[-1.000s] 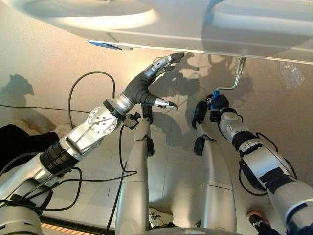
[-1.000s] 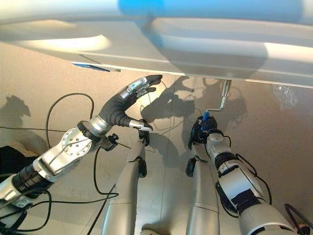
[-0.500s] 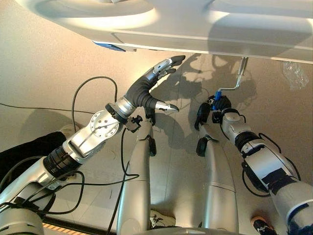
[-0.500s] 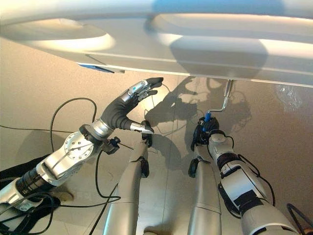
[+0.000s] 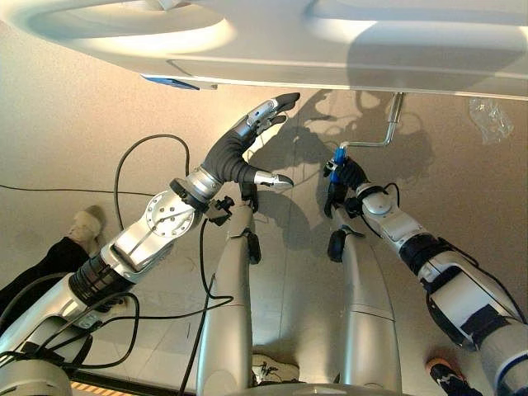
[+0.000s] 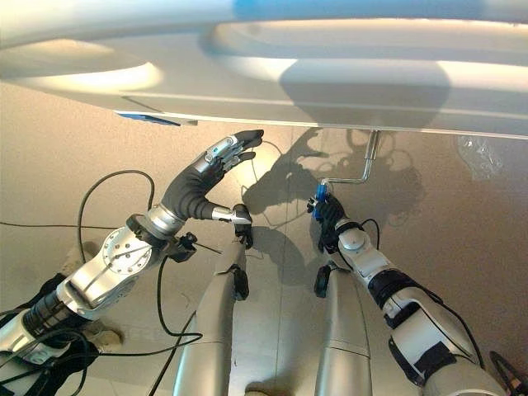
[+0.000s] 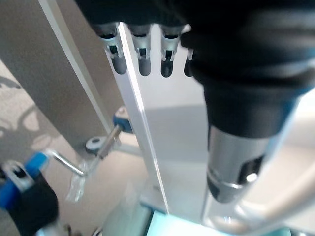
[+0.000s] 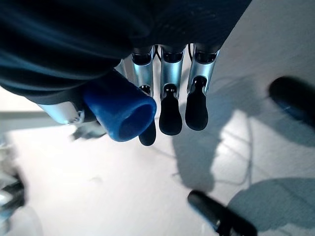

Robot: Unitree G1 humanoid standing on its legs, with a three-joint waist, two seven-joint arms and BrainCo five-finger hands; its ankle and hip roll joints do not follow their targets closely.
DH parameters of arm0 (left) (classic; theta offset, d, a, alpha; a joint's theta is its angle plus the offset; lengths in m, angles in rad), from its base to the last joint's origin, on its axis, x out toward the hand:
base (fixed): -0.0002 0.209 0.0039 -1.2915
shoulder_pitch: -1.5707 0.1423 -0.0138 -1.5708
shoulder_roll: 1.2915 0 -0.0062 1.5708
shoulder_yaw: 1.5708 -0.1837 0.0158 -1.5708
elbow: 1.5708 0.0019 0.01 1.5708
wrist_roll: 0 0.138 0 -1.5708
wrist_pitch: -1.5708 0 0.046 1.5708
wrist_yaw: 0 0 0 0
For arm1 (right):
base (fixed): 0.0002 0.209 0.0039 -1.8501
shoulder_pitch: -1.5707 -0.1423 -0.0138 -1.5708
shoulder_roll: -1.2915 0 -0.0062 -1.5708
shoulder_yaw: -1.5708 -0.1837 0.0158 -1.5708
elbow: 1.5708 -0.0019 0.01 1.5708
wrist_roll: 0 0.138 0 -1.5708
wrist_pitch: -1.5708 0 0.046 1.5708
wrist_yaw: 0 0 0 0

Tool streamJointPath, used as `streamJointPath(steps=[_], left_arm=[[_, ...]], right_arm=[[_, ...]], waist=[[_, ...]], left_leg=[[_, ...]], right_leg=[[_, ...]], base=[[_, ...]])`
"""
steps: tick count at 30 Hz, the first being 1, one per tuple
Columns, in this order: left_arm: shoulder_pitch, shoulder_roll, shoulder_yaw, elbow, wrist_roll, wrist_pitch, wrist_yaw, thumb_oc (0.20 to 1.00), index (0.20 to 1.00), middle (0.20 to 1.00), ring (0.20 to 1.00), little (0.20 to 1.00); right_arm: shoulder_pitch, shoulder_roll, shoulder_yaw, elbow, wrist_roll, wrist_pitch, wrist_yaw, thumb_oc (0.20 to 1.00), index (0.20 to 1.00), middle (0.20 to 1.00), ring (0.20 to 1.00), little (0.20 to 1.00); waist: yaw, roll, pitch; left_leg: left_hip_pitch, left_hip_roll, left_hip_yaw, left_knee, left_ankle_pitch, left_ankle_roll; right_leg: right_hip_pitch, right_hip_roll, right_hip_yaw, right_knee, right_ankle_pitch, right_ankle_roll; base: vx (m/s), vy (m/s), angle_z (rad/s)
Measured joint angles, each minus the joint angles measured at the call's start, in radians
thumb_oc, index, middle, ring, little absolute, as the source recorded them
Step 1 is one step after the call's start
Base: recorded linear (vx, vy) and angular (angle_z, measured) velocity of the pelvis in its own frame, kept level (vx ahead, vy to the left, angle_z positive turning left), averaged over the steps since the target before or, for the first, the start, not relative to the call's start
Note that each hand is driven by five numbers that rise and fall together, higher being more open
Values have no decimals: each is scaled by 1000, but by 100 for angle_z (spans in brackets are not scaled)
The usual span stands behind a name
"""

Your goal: Raise the hospital bed

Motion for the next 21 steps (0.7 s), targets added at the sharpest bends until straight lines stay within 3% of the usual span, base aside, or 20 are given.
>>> streamJointPath(steps=[8, 16, 21], left_arm=[[71, 36, 61, -3, 56, -11, 14, 1000, 1000, 1000, 1000, 1000], [152, 114, 119, -45, 56, -23, 3, 1000, 1000, 1000, 1000, 1000], [160, 124, 152, -49, 50, -37, -31, 1000, 1000, 1000, 1000, 1000]], right_arm=[[202, -68, -112, -312, 88, -34, 36, 200, 200, 200, 200, 200], [355, -123, -228, -459, 195, -96, 84, 200, 200, 200, 200, 200], [430, -78, -312, -478, 211, -132, 94, 200, 200, 200, 200, 200]], waist=[[-23, 0, 0], [-45, -3, 3], [-47, -3, 3]], left_leg=[[-6, -2, 2, -3, -1, 0], [-4, -4, 12, -4, -3, 4], [1, -4, 26, -5, -6, 8]], right_leg=[[-7, -1, 2, -3, -1, 2], [-10, 0, 18, -11, 4, 8], [-11, 1, 28, -15, 7, 13]], base=[[0, 0, 0], [0, -8, -1], [1, -5, -2]])
